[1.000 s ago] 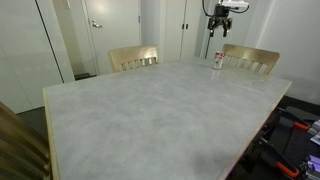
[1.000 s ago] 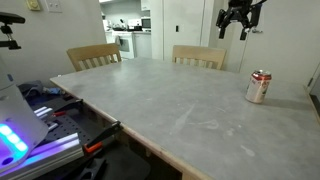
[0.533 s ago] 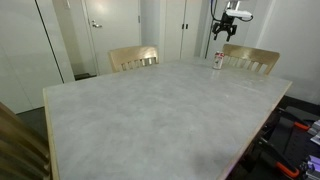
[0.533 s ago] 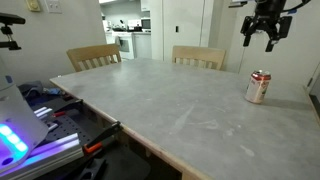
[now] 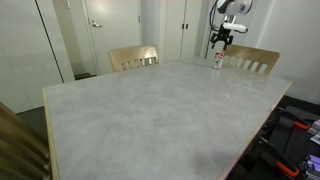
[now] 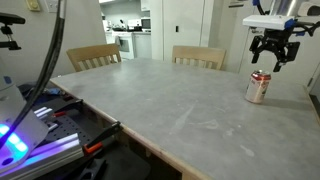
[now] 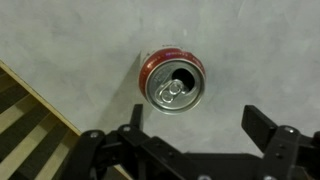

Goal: Move the can to the left side of the table

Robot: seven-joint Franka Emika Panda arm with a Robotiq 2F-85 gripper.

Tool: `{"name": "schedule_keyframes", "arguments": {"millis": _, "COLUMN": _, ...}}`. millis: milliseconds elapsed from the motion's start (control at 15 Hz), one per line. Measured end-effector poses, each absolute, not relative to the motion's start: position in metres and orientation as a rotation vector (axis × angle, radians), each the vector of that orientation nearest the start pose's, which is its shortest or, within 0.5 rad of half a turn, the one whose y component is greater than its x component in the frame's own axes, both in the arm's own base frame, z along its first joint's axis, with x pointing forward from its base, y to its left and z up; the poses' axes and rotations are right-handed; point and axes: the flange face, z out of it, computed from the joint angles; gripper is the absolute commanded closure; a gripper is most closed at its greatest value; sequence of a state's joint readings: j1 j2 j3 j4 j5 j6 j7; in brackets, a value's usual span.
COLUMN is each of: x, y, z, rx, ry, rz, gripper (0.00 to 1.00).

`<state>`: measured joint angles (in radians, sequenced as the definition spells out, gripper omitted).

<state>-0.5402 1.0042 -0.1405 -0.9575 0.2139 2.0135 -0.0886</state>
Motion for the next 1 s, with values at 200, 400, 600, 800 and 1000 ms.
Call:
{"name": "schedule_keyframes", "arguments": {"millis": 200, "x": 0.655, "y": -0.461, "z": 0.261, "rx": -2.953, "ry": 0.937, "rz": -0.164, "gripper": 0.00}}
{"name": "schedule_keyframes", "arguments": {"millis": 400, "x": 0.654, "y": -0.470, "z": 0.264, "rx": -2.967, "ry": 1.009, "rz": -0.156, "gripper": 0.00}}
{"name": "schedule_keyframes", "arguments": {"millis": 600, "x": 0.651, "y": -0.476, "z": 0.265, "rx": -2.975, "ry": 1.061, "rz": -0.109, "gripper": 0.00}}
{"name": "schedule_keyframes", "arguments": {"millis": 800, "x": 0.647, "y": -0.475, "z": 0.259, "rx": -2.960, "ry": 1.081, "rz": -0.029, "gripper": 0.00}}
{"name": "schedule_keyframes", "arguments": {"millis": 1000, "x": 0.643, "y": -0.471, "z": 0.248, "rx": -2.940, "ry": 1.087, "rz": 0.053, "gripper": 0.00}}
